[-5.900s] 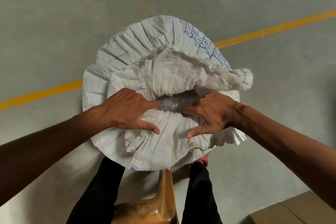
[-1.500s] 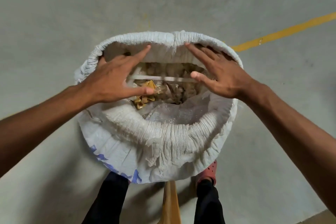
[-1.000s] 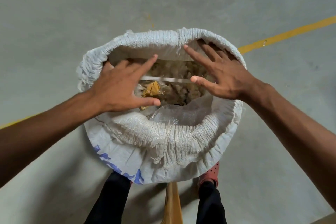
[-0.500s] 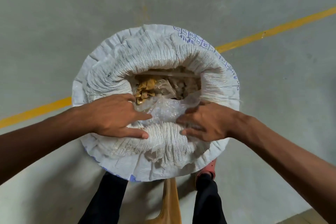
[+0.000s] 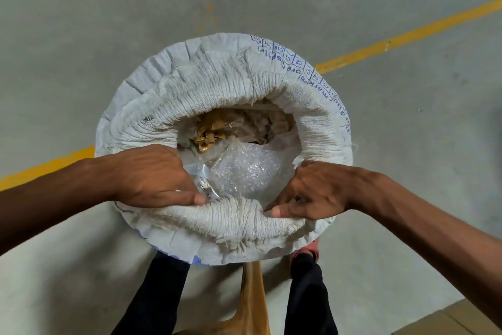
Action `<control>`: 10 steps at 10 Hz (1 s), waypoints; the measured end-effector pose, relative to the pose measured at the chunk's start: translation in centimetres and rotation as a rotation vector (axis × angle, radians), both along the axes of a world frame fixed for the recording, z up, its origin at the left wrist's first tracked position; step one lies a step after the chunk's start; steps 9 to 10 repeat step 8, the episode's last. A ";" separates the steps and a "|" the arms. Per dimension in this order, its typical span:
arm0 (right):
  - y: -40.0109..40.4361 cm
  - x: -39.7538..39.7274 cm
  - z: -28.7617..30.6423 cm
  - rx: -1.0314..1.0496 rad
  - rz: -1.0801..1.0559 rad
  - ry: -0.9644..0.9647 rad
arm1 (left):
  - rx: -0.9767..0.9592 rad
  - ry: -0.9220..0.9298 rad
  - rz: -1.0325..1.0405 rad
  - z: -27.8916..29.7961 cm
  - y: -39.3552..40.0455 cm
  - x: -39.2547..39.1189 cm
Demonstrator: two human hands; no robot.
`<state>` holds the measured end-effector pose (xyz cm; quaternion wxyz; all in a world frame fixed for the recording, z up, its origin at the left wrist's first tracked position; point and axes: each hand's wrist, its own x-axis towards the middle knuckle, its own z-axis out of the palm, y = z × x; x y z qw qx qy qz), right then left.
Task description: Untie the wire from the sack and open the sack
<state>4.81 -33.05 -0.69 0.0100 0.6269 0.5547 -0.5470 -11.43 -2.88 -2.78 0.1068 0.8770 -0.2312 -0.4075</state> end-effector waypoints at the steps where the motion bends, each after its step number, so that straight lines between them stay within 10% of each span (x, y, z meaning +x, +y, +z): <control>1: -0.1 -0.8 0.1 -0.003 0.034 -0.010 | -0.039 0.025 -0.031 1.3 -0.7 0.5; 4: -0.7 -1.9 1.1 0.148 0.123 -0.187 | -0.103 -0.180 0.020 2.6 -2.2 -0.4; 10: 1.3 0.6 2.3 0.327 -0.380 -0.353 | -0.057 -0.289 0.412 4.5 -3.5 2.2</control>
